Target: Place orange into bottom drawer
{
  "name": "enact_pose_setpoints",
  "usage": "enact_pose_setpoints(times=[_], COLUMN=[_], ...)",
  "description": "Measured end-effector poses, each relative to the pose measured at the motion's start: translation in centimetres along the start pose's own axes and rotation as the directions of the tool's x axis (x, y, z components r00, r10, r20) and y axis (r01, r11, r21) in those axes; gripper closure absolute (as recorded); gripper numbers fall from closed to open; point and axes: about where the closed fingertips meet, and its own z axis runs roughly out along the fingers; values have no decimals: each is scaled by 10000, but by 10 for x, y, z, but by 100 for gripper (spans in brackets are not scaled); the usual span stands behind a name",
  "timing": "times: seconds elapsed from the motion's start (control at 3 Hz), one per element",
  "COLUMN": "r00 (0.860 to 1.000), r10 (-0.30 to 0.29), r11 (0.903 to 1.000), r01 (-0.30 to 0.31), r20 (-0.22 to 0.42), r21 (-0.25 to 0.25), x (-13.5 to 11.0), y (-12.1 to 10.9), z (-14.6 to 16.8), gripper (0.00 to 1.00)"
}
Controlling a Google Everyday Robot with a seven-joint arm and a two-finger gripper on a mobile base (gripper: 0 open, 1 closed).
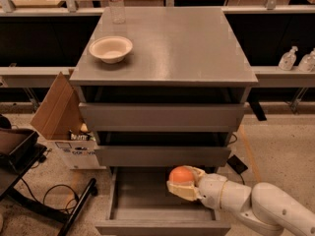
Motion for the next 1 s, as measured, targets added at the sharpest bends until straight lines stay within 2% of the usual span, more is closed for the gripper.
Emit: enact_pose_setpoints(times=[0.33,0.67,1.0], r00=[9955,9935,9850], r10=[140,388,1235], r11=[9999,9990,9920], r01=[-146,-409,-1258], r20=[-939,-1068,-1202], r21=[-49,-173,-112], x=[65,118,175], y=[-32,-56,-83], z=[73,126,176], gripper=[100,100,100])
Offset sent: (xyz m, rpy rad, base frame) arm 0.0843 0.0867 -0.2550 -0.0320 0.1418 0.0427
